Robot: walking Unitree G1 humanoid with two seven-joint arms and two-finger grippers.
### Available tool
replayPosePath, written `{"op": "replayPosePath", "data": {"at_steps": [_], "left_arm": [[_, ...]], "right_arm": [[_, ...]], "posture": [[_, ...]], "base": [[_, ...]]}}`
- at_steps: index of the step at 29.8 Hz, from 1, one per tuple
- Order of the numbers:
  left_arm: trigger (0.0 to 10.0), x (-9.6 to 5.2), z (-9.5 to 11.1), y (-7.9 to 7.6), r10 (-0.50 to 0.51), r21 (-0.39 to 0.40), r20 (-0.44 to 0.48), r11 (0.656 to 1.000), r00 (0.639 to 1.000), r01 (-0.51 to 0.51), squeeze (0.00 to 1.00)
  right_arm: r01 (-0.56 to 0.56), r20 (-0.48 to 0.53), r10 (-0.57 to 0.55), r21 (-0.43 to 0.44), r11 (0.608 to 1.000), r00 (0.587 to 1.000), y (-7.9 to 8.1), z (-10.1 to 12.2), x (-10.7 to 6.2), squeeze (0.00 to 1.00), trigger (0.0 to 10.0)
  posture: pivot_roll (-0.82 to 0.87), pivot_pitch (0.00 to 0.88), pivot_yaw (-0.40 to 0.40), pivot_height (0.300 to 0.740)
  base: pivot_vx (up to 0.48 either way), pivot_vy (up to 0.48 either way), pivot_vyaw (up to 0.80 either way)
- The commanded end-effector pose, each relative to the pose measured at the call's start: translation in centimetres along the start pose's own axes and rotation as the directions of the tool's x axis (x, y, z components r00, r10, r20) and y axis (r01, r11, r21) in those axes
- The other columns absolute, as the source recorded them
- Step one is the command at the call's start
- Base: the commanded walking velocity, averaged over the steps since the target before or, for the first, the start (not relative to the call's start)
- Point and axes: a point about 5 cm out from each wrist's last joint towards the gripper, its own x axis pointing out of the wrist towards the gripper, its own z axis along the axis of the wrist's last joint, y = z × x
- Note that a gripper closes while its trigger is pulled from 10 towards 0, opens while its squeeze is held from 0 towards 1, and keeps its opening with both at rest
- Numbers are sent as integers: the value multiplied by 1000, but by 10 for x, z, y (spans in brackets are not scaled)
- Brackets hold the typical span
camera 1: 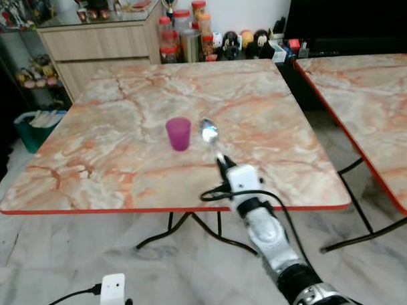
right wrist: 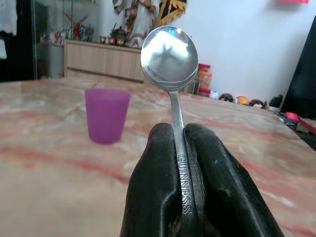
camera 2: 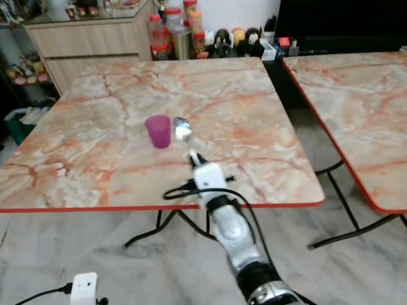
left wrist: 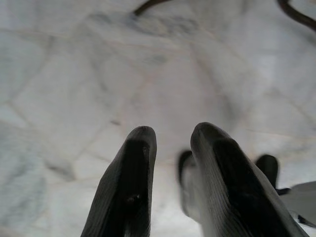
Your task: Setting the table
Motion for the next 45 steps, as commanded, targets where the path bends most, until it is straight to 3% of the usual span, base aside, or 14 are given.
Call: {"op": "replayPosePath", "data": {"at_steps": [1,45], "left_arm": [[10000,-1,-3,5,12,8,-11,1000,1000,-12,0],[10000,-1,-6,0,-11,29,-16,1000,1000,11,0]], "right_arm": [[-15,25,15,6,1000,1000,7,7,4,0,10000],[-18,-10,18,2,1000,1000,8,0,0,0,10000]], "posture": [[3,0,9,719],[-9,0,14,719]], "base": [[0,-341,0],[0,-337,0]]}}
